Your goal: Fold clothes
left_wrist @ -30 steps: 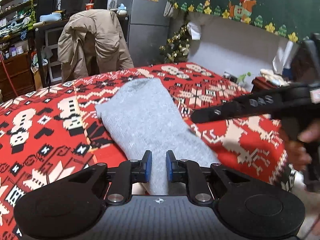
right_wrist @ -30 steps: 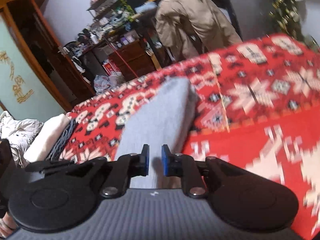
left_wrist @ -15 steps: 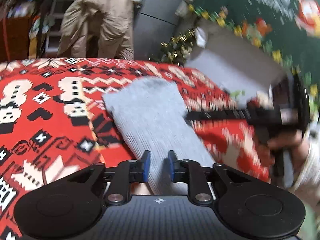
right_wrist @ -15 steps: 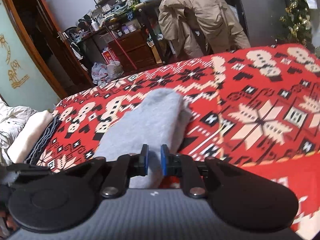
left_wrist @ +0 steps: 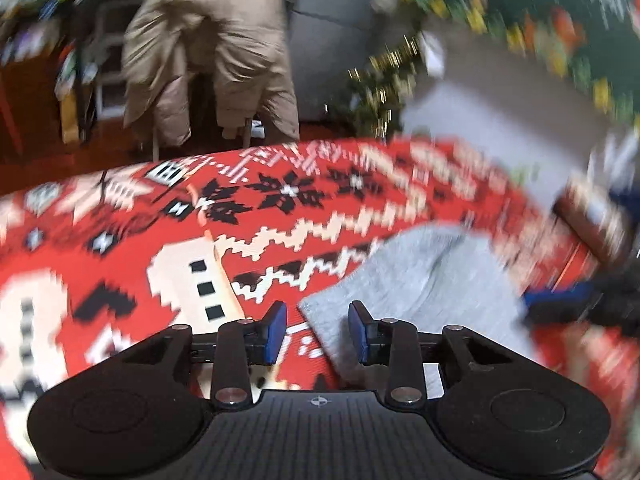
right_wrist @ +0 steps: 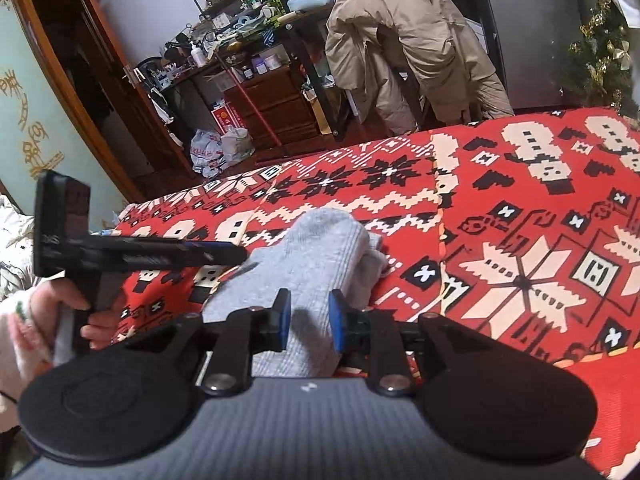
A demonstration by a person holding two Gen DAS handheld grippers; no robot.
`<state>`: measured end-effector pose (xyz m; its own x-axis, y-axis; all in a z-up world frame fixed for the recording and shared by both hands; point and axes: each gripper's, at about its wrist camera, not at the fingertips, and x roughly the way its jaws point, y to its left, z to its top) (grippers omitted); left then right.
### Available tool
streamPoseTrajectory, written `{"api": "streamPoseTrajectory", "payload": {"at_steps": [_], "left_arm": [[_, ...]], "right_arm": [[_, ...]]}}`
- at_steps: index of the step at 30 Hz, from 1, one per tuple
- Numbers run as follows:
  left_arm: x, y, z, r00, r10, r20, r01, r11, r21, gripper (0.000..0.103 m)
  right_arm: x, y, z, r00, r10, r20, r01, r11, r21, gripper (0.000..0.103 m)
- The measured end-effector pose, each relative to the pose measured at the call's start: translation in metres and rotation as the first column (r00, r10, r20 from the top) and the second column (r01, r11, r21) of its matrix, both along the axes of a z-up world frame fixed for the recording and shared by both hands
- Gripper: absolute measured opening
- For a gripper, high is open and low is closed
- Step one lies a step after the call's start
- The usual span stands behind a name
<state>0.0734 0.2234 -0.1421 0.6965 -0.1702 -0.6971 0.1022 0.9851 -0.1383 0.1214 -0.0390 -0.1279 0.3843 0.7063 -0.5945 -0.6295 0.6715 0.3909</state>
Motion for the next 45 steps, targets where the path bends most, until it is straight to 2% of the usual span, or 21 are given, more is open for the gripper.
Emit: {"api": "streamPoseTrajectory", "payload": {"at_steps": [2, 3, 5, 8, 11, 14, 17, 20, 23, 24, 26, 28, 29, 30, 33, 34, 38, 40, 41, 42, 45], "left_arm": [[0.002, -0.011, -0.001, 0.999, -0.036, 0.008, 0.035, 0.996, 0.086, 0.033], [0.002, -0.014, -0.001, 0.999, -0.046, 0.01, 0.044, 0.993, 0.107, 0.028], [0.003, -0.016, -0.002, 0.998, -0.065, 0.016, 0.063, 0.992, 0.112, 0.011], [-0.002, -0.022, 0.0, 0.997, -0.061, 0.057, 0.052, 0.986, 0.157, 0.005], [-0.024, -0.037, 0.014, 0.983, -0.072, 0.168, 0.027, 0.966, 0.255, 0.005], [-0.053, -0.053, 0.03, 0.946, -0.151, 0.288, 0.044, 0.937, 0.347, 0.005], [-0.082, -0.073, 0.034, 0.9, -0.264, 0.346, 0.076, 0.878, 0.472, 0.002], [-0.108, -0.092, 0.023, 0.848, -0.408, 0.339, 0.132, 0.78, 0.611, 0.001], [-0.122, -0.105, 0.003, 0.81, -0.517, 0.278, 0.19, 0.679, 0.709, 0.0], [-0.125, -0.108, -0.002, 0.803, -0.537, 0.258, 0.205, 0.655, 0.727, 0.001], [-0.129, -0.113, -0.012, 0.795, -0.564, 0.224, 0.225, 0.618, 0.753, 0.004], [-0.134, -0.112, -0.015, 0.796, -0.566, 0.215, 0.229, 0.61, 0.759, 0.004], [-0.136, -0.11, -0.014, 0.801, -0.556, 0.222, 0.222, 0.621, 0.752, 0.005], [-0.135, -0.106, -0.01, 0.813, -0.53, 0.241, 0.203, 0.647, 0.735, 0.007], [-0.126, -0.09, 0.001, 0.86, -0.42, 0.29, 0.131, 0.73, 0.671, 0.017], [-0.121, -0.084, 0.002, 0.873, -0.39, 0.293, 0.112, 0.745, 0.658, 0.017], [-0.103, -0.07, -0.003, 0.907, -0.331, 0.262, 0.093, 0.761, 0.642, 0.017], [-0.092, -0.063, -0.004, 0.921, -0.304, 0.243, 0.098, 0.785, 0.611, 0.017], [-0.085, -0.058, -0.003, 0.93, -0.282, 0.237, 0.096, 0.807, 0.583, 0.017], [-0.077, -0.052, -0.002, 0.94, -0.248, 0.233, 0.09, 0.842, 0.532, 0.021], [-0.049, -0.031, 0.003, 0.97, -0.135, 0.203, 0.062, 0.942, 0.329, 0.029]], "right_arm": [[0.0, -0.001, -0.001, 1.0, -0.003, -0.004, 0.003, 1.0, 0.005, 0.022], [0.0, -0.001, -0.001, 1.0, -0.005, -0.005, 0.005, 1.0, 0.008, 0.022], [0.0, -0.003, -0.001, 1.0, -0.011, -0.008, 0.011, 1.0, 0.012, 0.022], [-0.002, -0.006, -0.001, 1.0, -0.02, -0.011, 0.02, 1.0, 0.013, 0.022], [-0.006, -0.012, -0.002, 0.999, -0.031, -0.017, 0.031, 0.999, 0.017, 0.023], [-0.008, -0.016, -0.004, 0.999, -0.038, -0.022, 0.039, 0.999, 0.017, 0.023], [-0.011, -0.018, -0.005, 0.999, -0.043, -0.028, 0.043, 0.999, 0.017, 0.023], [-0.014, -0.018, -0.004, 0.999, -0.044, -0.032, 0.045, 0.999, 0.022, 0.023], [-0.018, -0.018, -0.002, 0.998, -0.046, -0.032, 0.046, 0.999, 0.027, 0.023], [-0.019, -0.018, -0.001, 0.998, -0.046, -0.031, 0.047, 0.999, 0.027, 0.023], [-0.02, -0.018, 0.001, 0.998, -0.048, -0.028, 0.048, 0.998, 0.026, 0.023], [-0.021, -0.019, 0.005, 0.998, -0.051, -0.021, 0.052, 0.998, 0.026, 0.024], [-0.021, -0.02, 0.006, 0.998, -0.054, -0.02, 0.054, 0.998, 0.027, 0.025], [-0.021, -0.021, 0.007, 0.998, -0.056, -0.019, 0.057, 0.998, 0.028, 0.029], [-0.018, -0.017, 0.013, 0.998, -0.056, -0.005, 0.057, 0.998, 0.038, 0.032], [-0.017, -0.014, 0.016, 0.999, -0.054, 0.002, 0.054, 0.998, 0.043, 0.033], [-0.003, 0.018, 0.031, 0.999, 0.016, 0.052, -0.02, 0.997, 0.073, 0.032], [0.006, 0.036, 0.035, 0.996, 0.044, 0.076, -0.049, 0.997, 0.053, 0.032], [0.01, 0.043, 0.037, 0.995, 0.057, 0.086, -0.061, 0.997, 0.045, 0.032], [0.013, 0.05, 0.038, 0.994, 0.068, 0.091, -0.071, 0.997, 0.036, 0.032], [0.019, 0.06, 0.036, 0.994, 0.074, 0.08, -0.076, 0.997, 0.02, 0.032]]}}
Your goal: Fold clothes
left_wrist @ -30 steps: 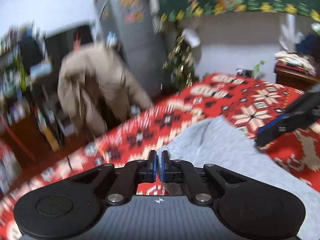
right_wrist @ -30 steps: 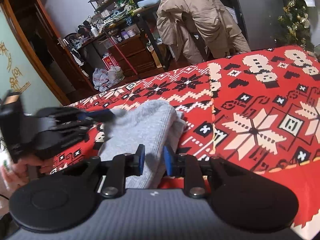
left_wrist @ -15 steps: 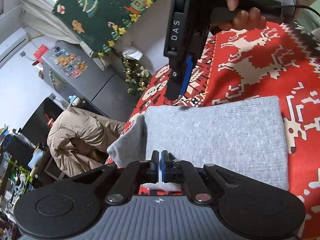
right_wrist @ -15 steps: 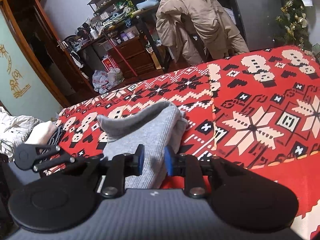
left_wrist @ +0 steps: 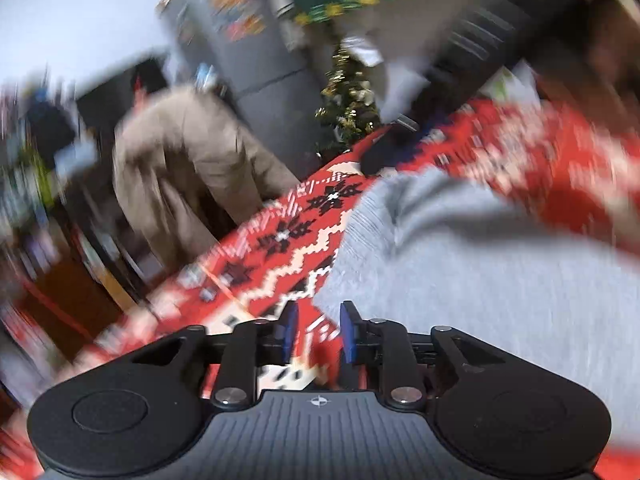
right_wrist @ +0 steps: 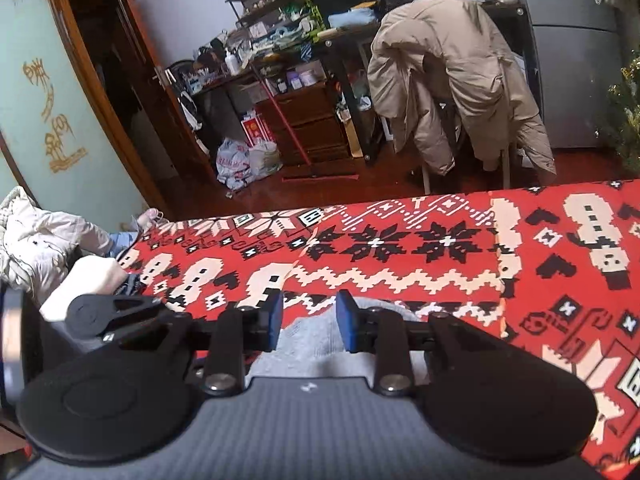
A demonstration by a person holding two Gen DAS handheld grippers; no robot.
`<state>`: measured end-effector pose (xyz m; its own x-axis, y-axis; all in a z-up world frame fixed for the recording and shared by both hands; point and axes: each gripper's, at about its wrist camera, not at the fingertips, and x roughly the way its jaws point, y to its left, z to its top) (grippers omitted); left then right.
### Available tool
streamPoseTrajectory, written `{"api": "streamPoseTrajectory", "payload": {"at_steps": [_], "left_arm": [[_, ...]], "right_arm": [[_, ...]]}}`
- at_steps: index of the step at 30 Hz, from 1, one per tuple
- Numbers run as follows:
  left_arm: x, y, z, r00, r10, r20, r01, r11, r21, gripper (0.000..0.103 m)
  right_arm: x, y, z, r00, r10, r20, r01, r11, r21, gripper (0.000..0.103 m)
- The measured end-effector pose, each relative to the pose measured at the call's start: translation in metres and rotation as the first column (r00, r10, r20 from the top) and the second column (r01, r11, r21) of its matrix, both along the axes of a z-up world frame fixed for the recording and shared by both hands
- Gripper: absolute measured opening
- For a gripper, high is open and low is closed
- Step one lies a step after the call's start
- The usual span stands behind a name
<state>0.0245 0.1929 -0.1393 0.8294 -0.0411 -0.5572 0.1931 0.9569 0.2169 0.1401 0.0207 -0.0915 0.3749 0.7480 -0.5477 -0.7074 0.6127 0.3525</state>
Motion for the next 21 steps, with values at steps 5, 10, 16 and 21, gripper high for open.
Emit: {"api": "streamPoseTrajectory", "payload": {"at_steps": [5, 10, 16, 21], "left_arm": [[0.041, 0.022, -0.005, 0.99, 0.019, -0.139, -0.047, 0.978, -0.205, 0.029], [0.047, 0.012, -0.009, 0.989, -0.008, -0.144, -0.016, 0.986, -0.167, 0.006], [-0.004, -0.027, 0.015, 0.991, -0.085, 0.1, 0.072, 0.989, 0.131, 0.005], [-0.064, -0.07, 0.006, 0.921, -0.29, 0.261, 0.143, 0.874, 0.465, 0.0]], "right_arm": [[-0.001, -0.011, -0.01, 1.0, -0.016, -0.024, 0.016, 1.0, -0.022, 0.032], [-0.007, -0.029, -0.017, 0.998, -0.048, -0.044, 0.047, 0.999, -0.027, 0.032], [-0.01, -0.041, -0.012, 0.998, -0.062, -0.033, 0.061, 0.998, -0.016, 0.032], [-0.012, -0.044, 0.008, 0.998, -0.061, -0.006, 0.061, 0.997, 0.044, 0.033]]}}
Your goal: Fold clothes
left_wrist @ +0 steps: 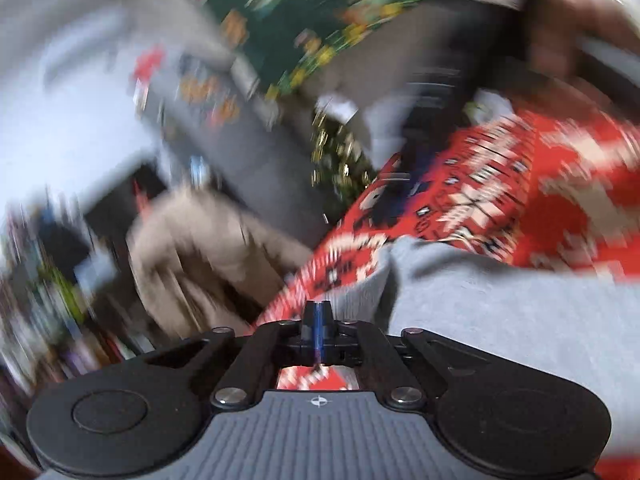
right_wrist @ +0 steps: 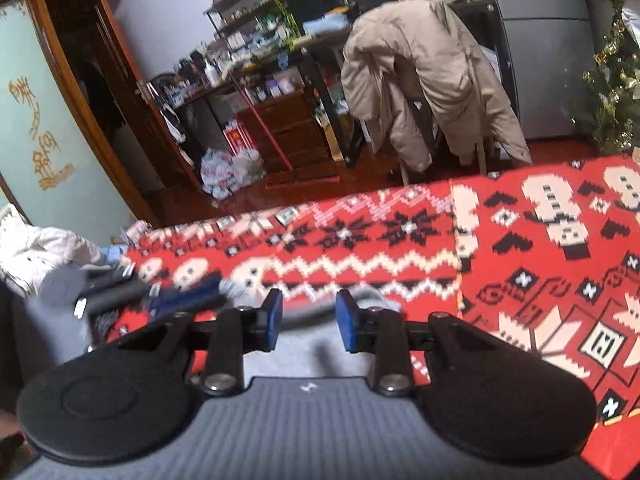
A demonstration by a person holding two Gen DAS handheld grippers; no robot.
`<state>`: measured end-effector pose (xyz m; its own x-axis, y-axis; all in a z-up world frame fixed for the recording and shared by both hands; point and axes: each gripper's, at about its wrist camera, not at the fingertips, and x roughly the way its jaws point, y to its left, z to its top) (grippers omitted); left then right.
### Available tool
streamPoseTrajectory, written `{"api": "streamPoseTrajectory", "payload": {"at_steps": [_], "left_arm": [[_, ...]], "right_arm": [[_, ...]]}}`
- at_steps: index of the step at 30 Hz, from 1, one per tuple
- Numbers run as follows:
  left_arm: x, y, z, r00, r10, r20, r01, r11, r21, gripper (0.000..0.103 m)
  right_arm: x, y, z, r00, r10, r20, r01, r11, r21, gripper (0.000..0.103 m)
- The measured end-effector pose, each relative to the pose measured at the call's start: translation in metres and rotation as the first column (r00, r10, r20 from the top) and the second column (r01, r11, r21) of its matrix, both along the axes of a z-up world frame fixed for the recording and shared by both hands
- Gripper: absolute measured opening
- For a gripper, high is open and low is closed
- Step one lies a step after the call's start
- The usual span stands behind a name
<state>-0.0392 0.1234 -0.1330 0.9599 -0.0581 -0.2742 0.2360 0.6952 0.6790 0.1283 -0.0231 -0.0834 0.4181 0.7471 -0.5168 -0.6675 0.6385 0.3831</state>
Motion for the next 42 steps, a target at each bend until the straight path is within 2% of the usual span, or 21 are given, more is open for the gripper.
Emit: {"api": "streamPoseTrajectory", "payload": {"at_steps": [3, 6, 10, 14, 15, 19, 22, 23, 24, 25, 26, 27, 28, 29, 32, 33, 38, 42], "left_arm": [[-0.028, -0.018, -0.018, 0.994, -0.108, 0.024, 0.105, 0.988, 0.114, 0.0], [-0.037, -0.027, -0.031, 0.992, -0.129, -0.001, 0.128, 0.983, 0.129, 0.0], [-0.028, -0.022, -0.027, 0.997, -0.062, -0.034, 0.063, 0.997, 0.044, 0.0], [-0.018, -0.002, -0.015, 0.996, 0.036, -0.086, -0.043, 0.996, -0.083, 0.005], [-0.015, 0.005, -0.013, 0.992, 0.064, -0.112, -0.077, 0.99, -0.121, 0.006], [-0.004, 0.035, -0.009, 0.964, 0.166, -0.206, -0.217, 0.942, -0.255, 0.006], [0.0, 0.051, -0.01, 0.947, 0.219, -0.234, -0.286, 0.909, -0.304, 0.006], [0.001, 0.054, -0.01, 0.944, 0.228, -0.238, -0.295, 0.906, -0.303, 0.006], [0.001, 0.055, -0.011, 0.942, 0.234, -0.24, -0.3, 0.907, -0.296, 0.006], [0.001, 0.056, -0.012, 0.94, 0.239, -0.243, -0.305, 0.907, -0.289, 0.006], [0.002, 0.056, -0.013, 0.938, 0.241, -0.248, -0.31, 0.905, -0.292, 0.006], [0.004, 0.058, -0.013, 0.936, 0.238, -0.259, -0.313, 0.898, -0.308, 0.007], [0.005, 0.06, -0.012, 0.936, 0.225, -0.27, -0.31, 0.89, -0.334, 0.007], [0.006, 0.062, -0.01, 0.937, 0.208, -0.28, -0.303, 0.881, -0.362, 0.012], [0.01, 0.061, -0.007, 0.946, 0.147, -0.291, -0.264, 0.867, -0.422, 0.034], [0.012, 0.059, -0.007, 0.947, 0.14, -0.289, -0.257, 0.869, -0.423, 0.035], [0.039, 0.054, -0.012, 0.944, 0.107, -0.313, -0.24, 0.871, -0.429, 0.034], [0.047, 0.057, -0.016, 0.941, 0.085, -0.327, -0.235, 0.862, -0.45, 0.015]], "right_arm": [[-0.003, 0.011, 0.005, 0.999, 0.042, 0.012, -0.042, 0.999, 0.002, 0.033], [-0.002, 0.032, -0.002, 0.997, 0.082, -0.003, -0.082, 0.996, -0.026, 0.032], [0.007, 0.064, -0.006, 0.995, 0.08, 0.057, -0.075, 0.993, -0.088, 0.031], [0.028, 0.089, -0.012, 0.988, 0.153, 0.036, -0.145, 0.976, -0.164, 0.037], [0.031, 0.097, -0.015, 0.982, 0.183, 0.037, -0.172, 0.964, -0.201, 0.044], [0.033, 0.129, -0.033, 0.952, 0.302, 0.046, -0.268, 0.9, -0.344, 0.045], [0.029, 0.145, -0.042, 0.935, 0.351, 0.045, -0.31, 0.873, -0.377, 0.045], [0.027, 0.15, -0.045, 0.928, 0.369, 0.042, -0.325, 0.862, -0.388, 0.044], [0.026, 0.156, -0.049, 0.923, 0.383, 0.034, -0.337, 0.849, -0.406, 0.042], [0.025, 0.159, -0.052, 0.921, 0.387, 0.037, -0.336, 0.841, -0.424, 0.025], [0.024, 0.162, -0.055, 0.921, 0.388, 0.047, -0.329, 0.835, -0.442, 0.016], [0.023, 0.162, -0.055, 0.921, 0.387, 0.053, -0.325, 0.834, -0.446, 0.008], [0.022, 0.161, -0.054, 0.921, 0.385, 0.058, -0.322, 0.837, -0.442, 0.008], [0.02, 0.158, -0.05, 0.924, 0.375, 0.068, -0.313, 0.849, -0.426, 0.008], [0.012, 0.144, -0.035, 0.939, 0.328, 0.103, -0.274, 0.896, -0.351, 0.008], [0.009, 0.138, -0.028, 0.945, 0.308, 0.11, -0.26, 0.912, -0.318, 0.008], [-0.011, 0.12, -0.006, 0.951, 0.268, 0.153, -0.227, 0.943, -0.244, 0.008], [-0.03, 0.108, 0.001, 0.953, 0.232, 0.193, -0.189, 0.957, -0.219, 0.008]]}}
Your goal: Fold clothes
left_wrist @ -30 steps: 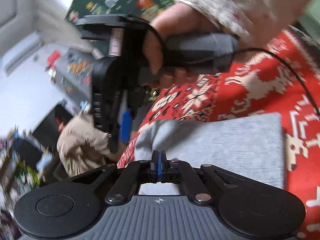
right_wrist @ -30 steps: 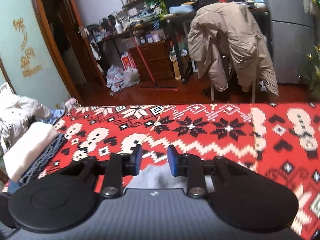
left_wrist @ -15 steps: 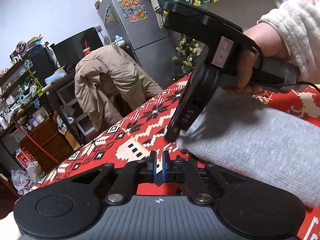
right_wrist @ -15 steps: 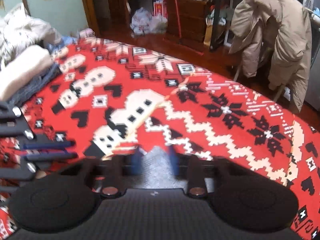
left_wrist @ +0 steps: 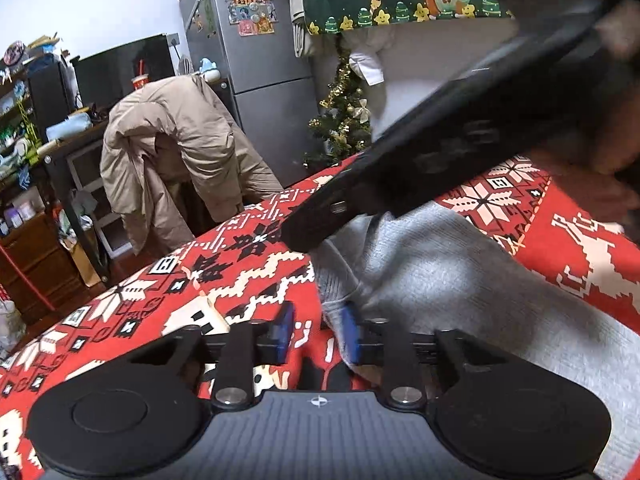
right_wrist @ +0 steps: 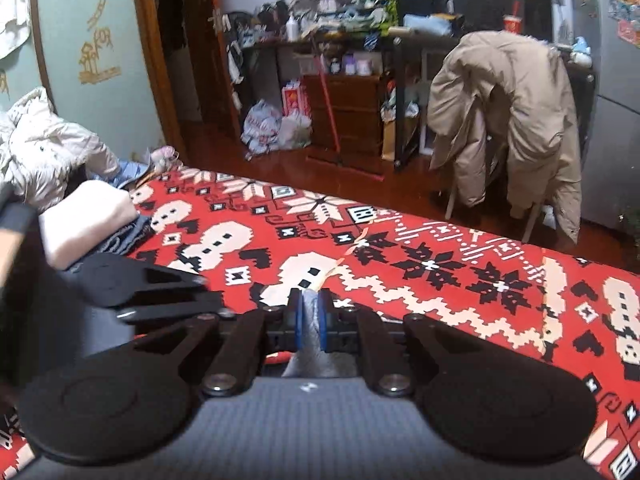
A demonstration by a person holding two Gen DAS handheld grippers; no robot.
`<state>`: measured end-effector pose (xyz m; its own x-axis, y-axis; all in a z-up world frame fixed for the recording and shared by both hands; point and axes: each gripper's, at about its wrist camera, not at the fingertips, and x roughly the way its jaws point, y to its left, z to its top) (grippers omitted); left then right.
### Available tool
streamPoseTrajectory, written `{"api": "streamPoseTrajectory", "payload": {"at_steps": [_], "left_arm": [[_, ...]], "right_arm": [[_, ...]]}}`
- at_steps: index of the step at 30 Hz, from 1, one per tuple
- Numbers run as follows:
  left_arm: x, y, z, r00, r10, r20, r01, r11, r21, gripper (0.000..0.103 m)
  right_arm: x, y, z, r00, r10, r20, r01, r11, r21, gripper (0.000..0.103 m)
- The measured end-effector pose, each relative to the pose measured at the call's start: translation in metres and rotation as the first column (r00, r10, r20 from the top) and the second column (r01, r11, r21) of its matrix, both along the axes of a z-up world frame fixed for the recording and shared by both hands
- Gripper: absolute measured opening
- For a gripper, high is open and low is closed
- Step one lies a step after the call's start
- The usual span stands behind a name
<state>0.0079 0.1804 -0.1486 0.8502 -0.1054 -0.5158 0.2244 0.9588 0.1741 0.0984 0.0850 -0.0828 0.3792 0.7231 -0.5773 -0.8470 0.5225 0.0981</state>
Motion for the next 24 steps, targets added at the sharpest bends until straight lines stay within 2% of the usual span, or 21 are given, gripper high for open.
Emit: {"api": "streamPoseTrajectory", "payload": {"at_steps": [4, 10, 12, 17, 21, 23, 24], "left_arm": [[-0.005, -0.004, -0.004, 1.0, 0.02, 0.002, -0.02, 1.0, 0.01, 0.013], [-0.019, 0.005, 0.002, 0.999, 0.033, -0.026, -0.035, 0.997, -0.063, 0.011], [-0.025, 0.009, 0.008, 0.999, 0.026, -0.018, -0.027, 0.997, -0.078, 0.022], [-0.022, 0.016, 0.022, 1.0, 0.005, -0.001, -0.005, 0.991, -0.134, 0.03], [0.008, 0.017, 0.011, 0.994, -0.005, -0.105, -0.012, 0.988, -0.157, 0.031], [0.015, 0.017, 0.005, 0.991, -0.009, -0.133, -0.012, 0.988, -0.154, 0.031], [0.016, 0.018, 0.005, 0.99, -0.01, -0.144, -0.014, 0.987, -0.161, 0.027]], "right_arm": [[-0.025, -0.02, -0.003, 0.998, -0.06, 0.02, 0.06, 0.998, 0.032, 0.007], [-0.043, -0.043, -0.036, 0.985, -0.147, -0.095, 0.153, 0.987, 0.054, 0.007], [-0.043, -0.049, -0.043, 0.977, -0.167, -0.135, 0.177, 0.982, 0.062, 0.007], [-0.044, -0.05, -0.047, 0.972, -0.162, -0.17, 0.177, 0.981, 0.08, 0.008], [-0.041, -0.047, -0.048, 0.969, -0.164, -0.185, 0.181, 0.98, 0.08, 0.008], [-0.041, -0.051, -0.046, 0.968, -0.164, -0.191, 0.183, 0.979, 0.085, 0.008], [-0.041, -0.053, -0.045, 0.968, -0.164, -0.192, 0.183, 0.979, 0.088, 0.008]]}}
